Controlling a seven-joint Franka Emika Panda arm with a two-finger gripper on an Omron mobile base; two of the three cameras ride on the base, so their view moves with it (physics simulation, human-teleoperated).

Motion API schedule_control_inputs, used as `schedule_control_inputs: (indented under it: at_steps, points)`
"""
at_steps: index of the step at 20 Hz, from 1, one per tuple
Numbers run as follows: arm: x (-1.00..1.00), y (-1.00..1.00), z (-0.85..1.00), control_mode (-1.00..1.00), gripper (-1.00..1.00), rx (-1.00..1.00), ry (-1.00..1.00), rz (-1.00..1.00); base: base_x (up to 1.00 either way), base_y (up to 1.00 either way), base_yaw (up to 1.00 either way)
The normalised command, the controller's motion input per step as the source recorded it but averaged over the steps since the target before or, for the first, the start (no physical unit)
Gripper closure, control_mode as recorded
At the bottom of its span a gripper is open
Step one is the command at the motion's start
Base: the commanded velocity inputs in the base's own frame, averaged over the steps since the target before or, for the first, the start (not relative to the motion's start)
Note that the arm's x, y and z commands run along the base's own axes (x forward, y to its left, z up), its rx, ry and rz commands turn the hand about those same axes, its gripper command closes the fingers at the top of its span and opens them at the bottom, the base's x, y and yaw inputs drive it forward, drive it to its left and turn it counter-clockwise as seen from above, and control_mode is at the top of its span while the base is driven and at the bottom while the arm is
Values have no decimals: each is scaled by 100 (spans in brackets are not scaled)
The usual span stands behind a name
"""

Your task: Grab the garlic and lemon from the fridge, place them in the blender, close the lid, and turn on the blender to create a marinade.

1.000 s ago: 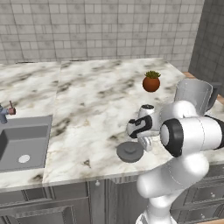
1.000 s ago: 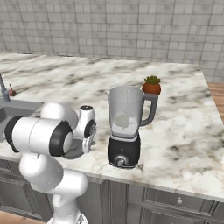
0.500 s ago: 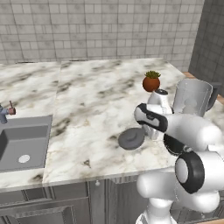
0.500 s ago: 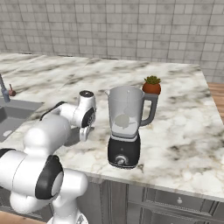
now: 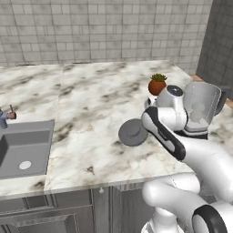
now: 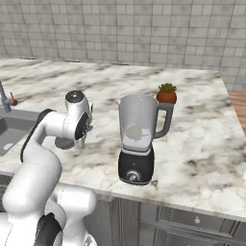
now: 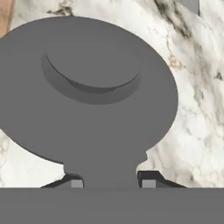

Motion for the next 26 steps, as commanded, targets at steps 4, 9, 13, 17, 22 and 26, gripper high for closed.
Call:
schedule_control_inputs:
  at_steps: [4,9,13,17,22,26]
  points:
    - [-23,1,100,-100,100,0,-8,-1,0,0,0]
    - [-39,-6,100,-100,100,2,-9,-1,0,0,0]
    - [-44,-28,100,-100,100,3,-13,0,0,0,0]
    - [-37,-54,100,-100,100,5,-13,0,0,0,0]
    - [-1,-91,99,-100,100,10,-6,0,0,0,0]
    - [0,-92,100,-100,100,14,-1,0,0,0,0]
